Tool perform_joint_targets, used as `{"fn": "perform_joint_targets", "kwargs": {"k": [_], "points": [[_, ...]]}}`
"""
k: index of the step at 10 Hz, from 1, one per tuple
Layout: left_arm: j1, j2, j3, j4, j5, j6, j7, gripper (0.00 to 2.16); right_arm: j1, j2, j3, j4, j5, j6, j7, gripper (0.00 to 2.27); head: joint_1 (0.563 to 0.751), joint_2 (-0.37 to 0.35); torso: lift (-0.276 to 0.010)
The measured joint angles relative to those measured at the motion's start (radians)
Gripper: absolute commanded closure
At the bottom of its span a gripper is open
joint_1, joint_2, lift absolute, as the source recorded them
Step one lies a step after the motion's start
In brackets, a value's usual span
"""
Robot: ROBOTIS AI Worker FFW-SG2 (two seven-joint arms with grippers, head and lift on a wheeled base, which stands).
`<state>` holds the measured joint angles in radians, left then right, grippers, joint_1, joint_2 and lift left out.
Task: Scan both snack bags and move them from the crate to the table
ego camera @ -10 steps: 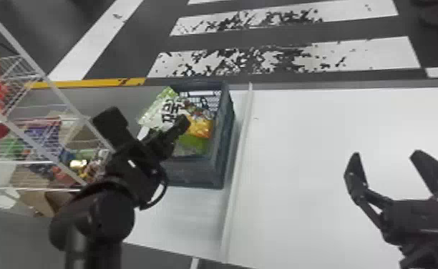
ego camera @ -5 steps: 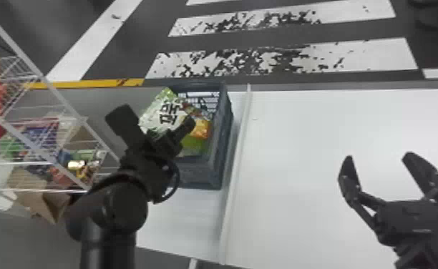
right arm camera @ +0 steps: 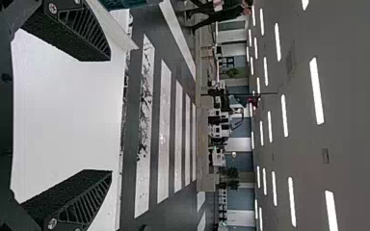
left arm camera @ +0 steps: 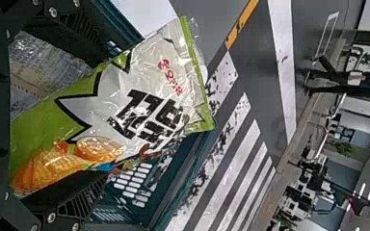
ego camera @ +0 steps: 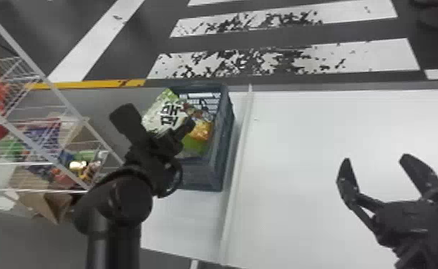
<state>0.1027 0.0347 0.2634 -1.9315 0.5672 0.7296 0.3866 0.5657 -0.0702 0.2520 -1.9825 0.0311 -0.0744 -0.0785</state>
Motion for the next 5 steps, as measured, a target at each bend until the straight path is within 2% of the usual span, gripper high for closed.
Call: {"fn": "perform_joint_targets", "kwargs": {"k": [1, 2, 3, 5], "points": [[-0.032, 0.001, -0.001, 0.031, -0.001, 0.0, 0.015, 0.37, -0.001, -0.002, 0.001, -0.002, 0.0, 0.007, 0.0, 0.1, 0.695, 0.288, -0.088], [-0.068, 0.003, -0.002, 0.059, -0.005, 0.004, 0.023, 1.22, -0.001, -0.004, 0.001, -0.005, 0.0, 0.014, 0.0, 0.1, 0.695, 0.288, -0.088], [-0.088, 0.006, -0.005, 0.072, -0.011, 0.021, 0.026, 2.15, -0.001, -0.006, 0.001, -0.009, 0.0, 0.019, 0.0, 0.1, 0.695, 0.285, -0.088], [-0.086, 0.008, -0.005, 0.067, -0.017, 0.077, 0.037, 2.14, -0.003, -0.01, 0.0, -0.015, 0.0, 0.032, -0.001, 0.1, 0.695, 0.283, -0.088]]}}
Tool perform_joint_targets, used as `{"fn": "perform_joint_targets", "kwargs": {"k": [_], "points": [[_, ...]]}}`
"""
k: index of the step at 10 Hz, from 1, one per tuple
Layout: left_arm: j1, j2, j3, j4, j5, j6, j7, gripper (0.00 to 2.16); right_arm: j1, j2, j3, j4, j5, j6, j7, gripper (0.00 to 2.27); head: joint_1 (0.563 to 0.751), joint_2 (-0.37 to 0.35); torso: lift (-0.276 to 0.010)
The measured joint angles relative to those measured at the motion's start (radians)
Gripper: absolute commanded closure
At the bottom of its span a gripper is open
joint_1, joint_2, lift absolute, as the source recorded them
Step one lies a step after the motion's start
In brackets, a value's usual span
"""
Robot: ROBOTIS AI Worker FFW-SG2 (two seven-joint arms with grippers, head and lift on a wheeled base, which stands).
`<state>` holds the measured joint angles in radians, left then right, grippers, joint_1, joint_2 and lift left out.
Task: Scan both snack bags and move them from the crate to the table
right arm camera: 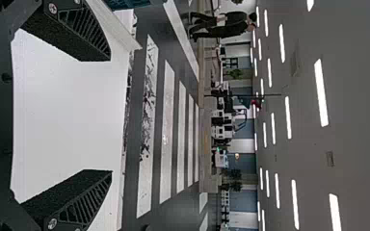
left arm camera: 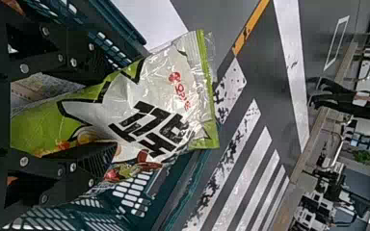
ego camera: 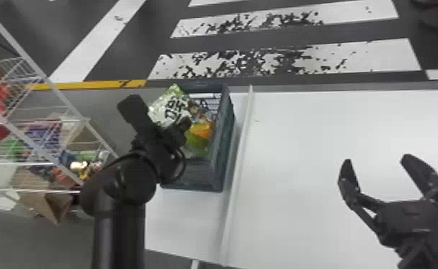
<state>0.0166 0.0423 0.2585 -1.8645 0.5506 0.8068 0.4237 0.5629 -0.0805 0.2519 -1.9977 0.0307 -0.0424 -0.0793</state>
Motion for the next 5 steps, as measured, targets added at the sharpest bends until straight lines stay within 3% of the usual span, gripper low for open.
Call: {"fn": "perform_joint_targets", "kwargs": {"k": [3, 5], "points": [[0.046, 0.002, 0.02, -0.088, 0.001, 0.035, -0.041, 2.14, -0.011, -0.001, 0.005, 0.0, 0.0, 0.019, 0.0, 0.1, 0.695, 0.287, -0.088], [0.087, 0.001, 0.033, -0.21, 0.012, 0.036, -0.045, 2.14, -0.012, -0.001, 0.005, 0.002, 0.0, 0.02, 0.0, 0.1, 0.695, 0.29, -0.088]]}}
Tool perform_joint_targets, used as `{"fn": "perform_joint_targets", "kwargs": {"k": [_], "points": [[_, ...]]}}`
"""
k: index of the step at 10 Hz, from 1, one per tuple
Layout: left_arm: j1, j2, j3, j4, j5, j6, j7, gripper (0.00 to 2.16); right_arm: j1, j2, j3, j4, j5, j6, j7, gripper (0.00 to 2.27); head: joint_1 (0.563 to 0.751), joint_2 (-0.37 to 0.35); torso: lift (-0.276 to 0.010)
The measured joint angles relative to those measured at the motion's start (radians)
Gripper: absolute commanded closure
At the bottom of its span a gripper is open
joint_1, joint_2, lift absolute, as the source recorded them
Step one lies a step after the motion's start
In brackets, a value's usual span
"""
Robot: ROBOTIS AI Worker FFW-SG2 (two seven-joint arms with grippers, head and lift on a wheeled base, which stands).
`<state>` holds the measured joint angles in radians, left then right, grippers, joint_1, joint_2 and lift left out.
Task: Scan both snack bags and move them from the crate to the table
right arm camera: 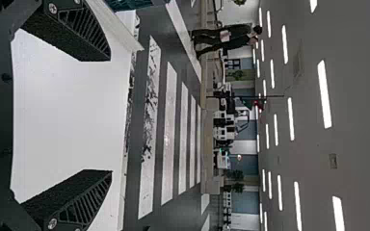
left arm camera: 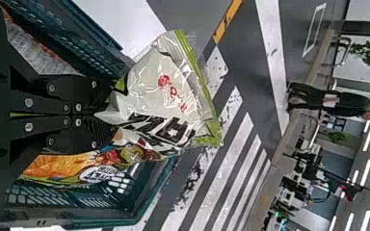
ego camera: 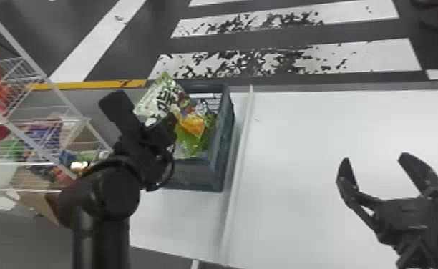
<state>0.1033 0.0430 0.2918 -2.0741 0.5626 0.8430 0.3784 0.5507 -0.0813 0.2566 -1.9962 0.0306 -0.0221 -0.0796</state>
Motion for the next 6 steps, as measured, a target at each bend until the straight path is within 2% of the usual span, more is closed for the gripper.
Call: {"fn": "perform_joint_targets", "kwargs": {"k": [2, 3, 5, 6], "points": [[0.053, -0.003, 0.018, -0.144, 0.032, 0.0, 0.001, 2.14, 0.0, 0.0, 0.0, 0.001, 0.0, 0.0, 0.0, 0.1, 0.695, 0.292, -0.088], [0.09, -0.005, 0.033, -0.222, 0.072, 0.0, -0.006, 2.14, 0.0, 0.0, 0.0, 0.001, 0.0, -0.001, 0.0, 0.1, 0.695, 0.289, -0.088], [0.156, -0.006, 0.062, -0.34, 0.187, 0.003, -0.042, 2.14, 0.0, 0.0, 0.0, 0.003, 0.0, -0.004, 0.0, 0.1, 0.695, 0.27, -0.088], [0.178, -0.006, 0.066, -0.365, 0.245, 0.013, -0.082, 2.14, 0.0, 0.0, -0.001, 0.004, 0.0, -0.006, 0.0, 0.1, 0.695, 0.247, -0.088]]}}
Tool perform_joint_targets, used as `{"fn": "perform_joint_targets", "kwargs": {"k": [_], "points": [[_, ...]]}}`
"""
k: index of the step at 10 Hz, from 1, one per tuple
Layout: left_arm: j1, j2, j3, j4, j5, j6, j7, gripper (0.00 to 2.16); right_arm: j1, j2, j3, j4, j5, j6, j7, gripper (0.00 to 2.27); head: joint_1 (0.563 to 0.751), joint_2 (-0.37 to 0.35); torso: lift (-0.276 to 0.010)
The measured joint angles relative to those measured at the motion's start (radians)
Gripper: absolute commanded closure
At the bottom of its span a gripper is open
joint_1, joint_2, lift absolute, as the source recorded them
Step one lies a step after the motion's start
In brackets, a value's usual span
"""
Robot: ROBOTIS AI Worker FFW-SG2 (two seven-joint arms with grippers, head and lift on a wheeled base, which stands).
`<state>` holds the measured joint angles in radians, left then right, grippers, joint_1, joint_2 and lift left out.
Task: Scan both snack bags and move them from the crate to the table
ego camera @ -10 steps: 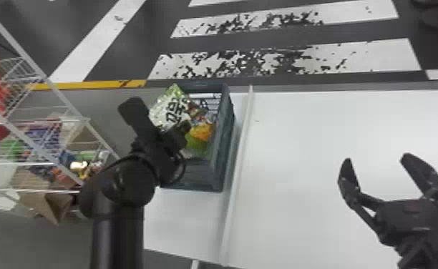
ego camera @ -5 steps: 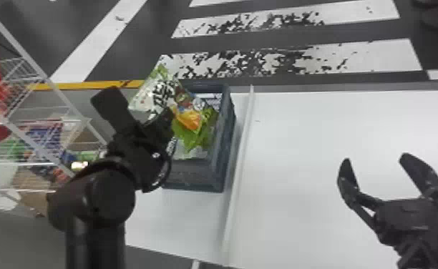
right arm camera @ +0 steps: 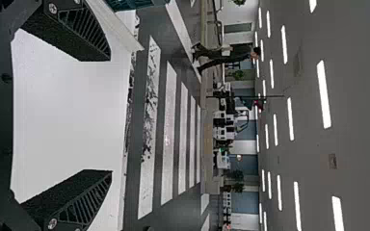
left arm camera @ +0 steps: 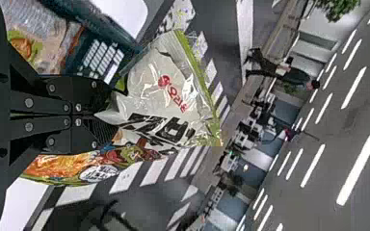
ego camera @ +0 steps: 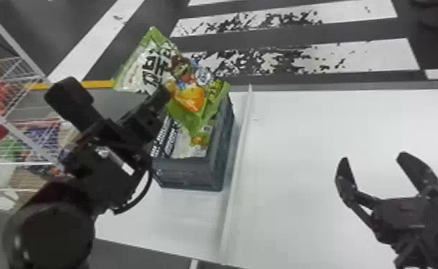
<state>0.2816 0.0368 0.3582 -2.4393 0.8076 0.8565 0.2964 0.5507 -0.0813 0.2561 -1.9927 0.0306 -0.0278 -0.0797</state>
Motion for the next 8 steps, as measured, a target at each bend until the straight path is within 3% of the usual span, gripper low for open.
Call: {"fn": "perform_joint_targets", "kwargs": {"k": [1, 3, 6, 8], "points": [[0.012, -0.001, -0.004, -0.003, 0.055, 0.024, -0.044, 2.14, 0.0, 0.0, -0.002, 0.0, 0.0, -0.002, 0.0, 0.1, 0.695, 0.212, -0.088], [0.018, -0.004, -0.038, 0.056, 0.103, 0.085, -0.143, 2.14, 0.003, 0.001, -0.008, 0.0, -0.001, -0.004, -0.004, 0.1, 0.695, 0.154, -0.088], [-0.013, -0.003, -0.129, 0.258, 0.056, 0.131, -0.29, 2.14, 0.007, 0.003, -0.009, -0.015, 0.0, -0.007, -0.075, 0.1, 0.695, 0.057, -0.088], [-0.064, -0.001, -0.207, 0.407, 0.003, 0.149, -0.358, 2.14, 0.009, 0.006, -0.018, -0.021, 0.0, -0.005, -0.083, 0.1, 0.695, -0.014, -0.088]]}}
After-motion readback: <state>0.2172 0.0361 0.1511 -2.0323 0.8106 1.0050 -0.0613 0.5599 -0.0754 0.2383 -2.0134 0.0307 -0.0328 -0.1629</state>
